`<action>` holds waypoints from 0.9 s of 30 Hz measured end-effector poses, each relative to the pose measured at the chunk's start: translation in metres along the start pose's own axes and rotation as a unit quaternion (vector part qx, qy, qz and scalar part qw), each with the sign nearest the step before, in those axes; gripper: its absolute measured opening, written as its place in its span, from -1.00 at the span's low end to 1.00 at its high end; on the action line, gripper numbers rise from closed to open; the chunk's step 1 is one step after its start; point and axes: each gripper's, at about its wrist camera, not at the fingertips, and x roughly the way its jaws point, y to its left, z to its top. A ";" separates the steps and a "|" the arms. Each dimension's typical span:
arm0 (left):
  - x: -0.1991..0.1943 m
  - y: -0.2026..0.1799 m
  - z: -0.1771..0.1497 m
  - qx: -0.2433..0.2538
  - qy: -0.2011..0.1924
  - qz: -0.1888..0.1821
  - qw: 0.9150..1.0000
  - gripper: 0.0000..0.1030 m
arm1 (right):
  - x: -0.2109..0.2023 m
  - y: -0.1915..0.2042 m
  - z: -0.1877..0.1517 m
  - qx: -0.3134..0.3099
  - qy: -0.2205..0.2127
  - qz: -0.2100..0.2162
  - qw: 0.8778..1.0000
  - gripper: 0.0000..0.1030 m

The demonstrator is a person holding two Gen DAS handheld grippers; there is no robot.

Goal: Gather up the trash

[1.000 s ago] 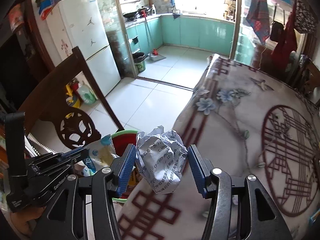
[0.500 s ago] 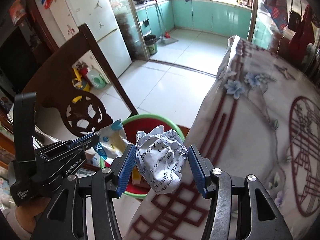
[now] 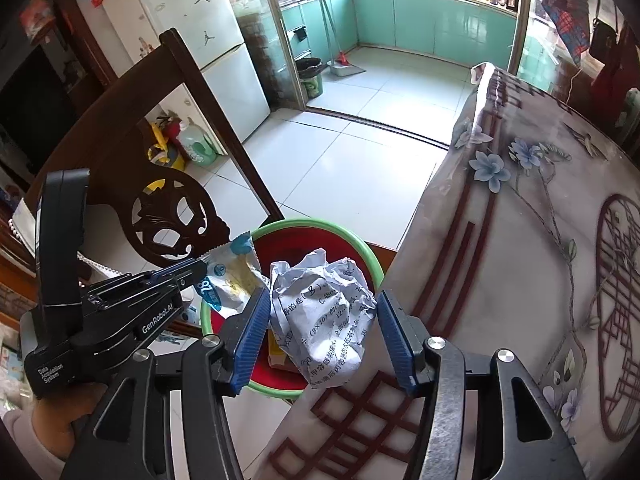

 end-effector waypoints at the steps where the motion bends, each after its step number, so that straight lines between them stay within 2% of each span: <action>1: 0.001 -0.001 0.000 0.001 0.001 0.001 1.000 -0.96 | 0.001 0.000 0.000 0.000 0.001 0.001 1.000 0.05; 6: 0.003 -0.001 0.003 0.003 0.005 0.000 1.000 -0.96 | 0.003 0.001 0.001 -0.004 0.006 0.005 1.000 0.10; 9: 0.002 -0.001 0.004 0.005 0.007 0.000 1.000 -0.84 | -0.001 0.000 0.001 -0.006 -0.002 0.003 1.000 0.10; 11: 0.001 -0.001 0.003 0.005 0.003 0.000 1.000 -0.53 | -0.003 -0.001 0.001 -0.005 -0.004 0.005 1.000 0.11; 13: -0.002 -0.001 0.002 0.001 -0.001 0.000 1.000 0.13 | -0.007 -0.003 0.000 -0.002 -0.006 0.004 1.000 0.11; 15: -0.007 0.000 0.000 -0.008 -0.011 -0.002 1.000 0.43 | -0.010 -0.005 -0.002 0.002 -0.007 0.009 1.000 0.11; 18: -0.011 -0.002 -0.001 -0.012 -0.013 -0.003 1.000 0.56 | -0.017 -0.011 -0.006 0.013 -0.005 0.018 1.000 0.11; 24: -0.017 -0.017 -0.011 -0.024 0.007 -0.020 0.999 0.60 | -0.035 -0.025 -0.023 0.024 0.000 0.013 1.000 0.11; 27: -0.028 -0.030 -0.023 -0.029 -0.002 -0.016 0.999 0.69 | -0.051 -0.035 -0.034 0.020 -0.012 0.010 1.000 0.16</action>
